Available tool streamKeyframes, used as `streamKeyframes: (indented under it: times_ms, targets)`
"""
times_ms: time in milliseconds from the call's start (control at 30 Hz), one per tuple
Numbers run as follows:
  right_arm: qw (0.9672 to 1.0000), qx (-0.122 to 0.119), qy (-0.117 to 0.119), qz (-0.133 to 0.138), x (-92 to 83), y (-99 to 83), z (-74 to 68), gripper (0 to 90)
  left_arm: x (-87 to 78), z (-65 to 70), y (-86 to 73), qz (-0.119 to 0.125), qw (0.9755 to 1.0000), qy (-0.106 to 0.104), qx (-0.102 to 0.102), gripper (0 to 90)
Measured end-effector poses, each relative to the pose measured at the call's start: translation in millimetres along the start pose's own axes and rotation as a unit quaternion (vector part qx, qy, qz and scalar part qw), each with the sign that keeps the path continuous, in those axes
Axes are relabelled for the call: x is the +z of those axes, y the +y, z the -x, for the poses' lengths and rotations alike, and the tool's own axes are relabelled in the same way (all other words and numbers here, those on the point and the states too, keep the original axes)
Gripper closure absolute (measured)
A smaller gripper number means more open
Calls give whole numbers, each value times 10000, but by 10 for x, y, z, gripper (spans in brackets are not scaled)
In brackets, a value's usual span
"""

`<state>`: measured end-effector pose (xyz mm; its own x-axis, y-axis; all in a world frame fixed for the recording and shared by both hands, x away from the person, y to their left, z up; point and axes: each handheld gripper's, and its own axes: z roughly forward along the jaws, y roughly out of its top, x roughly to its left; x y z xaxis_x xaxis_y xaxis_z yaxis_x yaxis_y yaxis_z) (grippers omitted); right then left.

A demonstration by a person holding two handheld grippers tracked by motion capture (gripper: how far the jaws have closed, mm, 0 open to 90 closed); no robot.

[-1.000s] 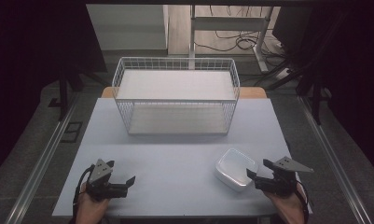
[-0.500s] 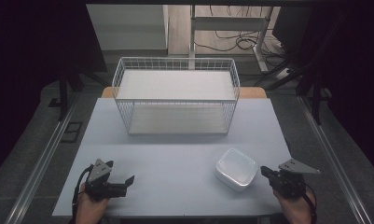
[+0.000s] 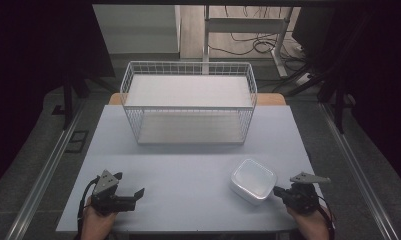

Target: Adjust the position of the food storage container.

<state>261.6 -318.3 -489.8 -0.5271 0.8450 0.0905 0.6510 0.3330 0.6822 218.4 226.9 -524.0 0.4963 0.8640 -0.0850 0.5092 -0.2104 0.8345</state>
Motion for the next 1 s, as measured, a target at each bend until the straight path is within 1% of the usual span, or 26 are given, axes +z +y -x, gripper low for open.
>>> streamKeyframes:
  times_ms: [67, 100, 200, 267, 300, 333, 400, 567, 633, 733, 767, 800, 833, 867, 900, 933, 1000]
  targets:
    - [10000, 14, -14, 34, 19, 26, 11, 892, 3, -1, 1, -10, 10000, -3, -7, 29]
    - [9999, 70, 12, 89, 51, 72, 35, 892, 4, -3, 3, -2, 10000, -23, -16, 29]
    - [9999, 68, 35, 110, 92, 115, 57, 892, 5, -3, 5, 3, 10000, -33, -25, 30]
    - [9998, 104, 114, 148, 176, 193, 76, 892, 11, -2, 8, 25, 10000, -59, -48, 30]
    - [9998, 104, 114, 148, 176, 193, 76, 892, 11, -2, 8, 25, 10000, -59, -48, 31]
    - [9997, 77, 157, 185, 221, 235, 81, 892, 20, -3, 12, 30, 10000, -79, -52, 31]
    - [9997, 63, 172, 179, 237, 250, 83, 892, 27, -1, 14, 18, 9999, -89, -60, 31]
    - [9994, 47, 319, 126, 374, 322, 84, 892, 44, 9, 19, 13, 9999, -122, -65, 31]
    - [9991, -15, 415, 111, 432, 359, 39, 892, 48, 8, 20, 5, 9999, -138, -70, 32]
    - [9988, -50, 476, 115, 469, 389, 7, 892, 49, 8, 21, 6, 9999, -145, -71, 33]
    - [9986, -80, 507, 113, 498, 412, -18, 892, 50, 8, 21, 6, 9999, -149, -72, 34]
    - [9982, -102, 585, 100, 545, 450, -60, 892, 51, 8, 21, 4, 9999, -148, -69, 34]
    - [9982, -102, 585, 100, 545, 450, -60, 892, 52, 8, 21, 2, 9999, -149, -60, 34]
    - [9976, -138, 670, 94, 594, 488, -114, 892, 53, 10, 22, -1, 9999, -147, -57, 35]
    - [9976, -138, 670, 94, 594, 488, -114, 892, 53, 10, 22, -1, 9999, -147, -57, 34]
    - [9969, -205, 751, 82, 641, 525, -183, 892, 51, 10, 22, 3, 9999, -150, -65, 35]
    - [9963, -258, 817, 69, 682, 555, -251, 892, 53, 8, 22, 4, 9999, -154, -69, 35]
